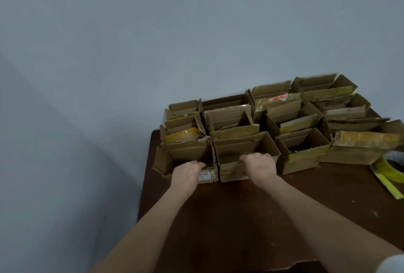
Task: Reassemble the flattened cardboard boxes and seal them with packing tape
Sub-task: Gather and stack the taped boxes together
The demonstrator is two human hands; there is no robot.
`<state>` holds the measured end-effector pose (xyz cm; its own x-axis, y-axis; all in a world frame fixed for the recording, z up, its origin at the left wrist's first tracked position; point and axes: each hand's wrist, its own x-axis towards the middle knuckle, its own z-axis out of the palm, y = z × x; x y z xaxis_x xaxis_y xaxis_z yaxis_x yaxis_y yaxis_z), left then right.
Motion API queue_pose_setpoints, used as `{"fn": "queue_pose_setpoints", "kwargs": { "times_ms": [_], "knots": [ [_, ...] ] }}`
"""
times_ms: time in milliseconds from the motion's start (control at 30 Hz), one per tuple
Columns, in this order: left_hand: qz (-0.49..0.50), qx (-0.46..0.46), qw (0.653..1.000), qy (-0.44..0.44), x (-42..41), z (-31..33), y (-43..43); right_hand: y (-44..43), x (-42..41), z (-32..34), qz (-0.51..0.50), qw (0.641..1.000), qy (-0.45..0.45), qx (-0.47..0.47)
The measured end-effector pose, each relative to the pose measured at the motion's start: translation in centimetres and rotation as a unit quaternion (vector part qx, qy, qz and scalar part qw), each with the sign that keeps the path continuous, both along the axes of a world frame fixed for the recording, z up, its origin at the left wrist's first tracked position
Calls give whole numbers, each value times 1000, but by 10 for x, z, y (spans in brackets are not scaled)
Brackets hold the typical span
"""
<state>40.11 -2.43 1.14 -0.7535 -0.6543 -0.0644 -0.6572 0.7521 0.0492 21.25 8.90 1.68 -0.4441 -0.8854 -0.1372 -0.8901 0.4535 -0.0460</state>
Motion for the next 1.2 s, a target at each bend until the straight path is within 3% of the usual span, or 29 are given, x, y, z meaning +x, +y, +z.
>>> {"fn": "queue_pose_setpoints", "kwargs": {
  "times_ms": [333,533,700,1033,1200],
  "knots": [
    [-16,-67,997,-32,-17,31,7,9,-6,29,-27,998,-30,-55],
    [-44,-126,990,46,-44,63,14,21,-18,51,-36,997,-23,-71],
    [-38,-120,990,68,-91,87,25,20,-42,71,-18,997,-15,-80],
    [15,-106,994,20,-187,82,59,25,-122,80,57,993,-30,-103],
    [-27,-93,995,29,-223,72,81,44,-168,73,86,991,-41,-91]
  ]
}}
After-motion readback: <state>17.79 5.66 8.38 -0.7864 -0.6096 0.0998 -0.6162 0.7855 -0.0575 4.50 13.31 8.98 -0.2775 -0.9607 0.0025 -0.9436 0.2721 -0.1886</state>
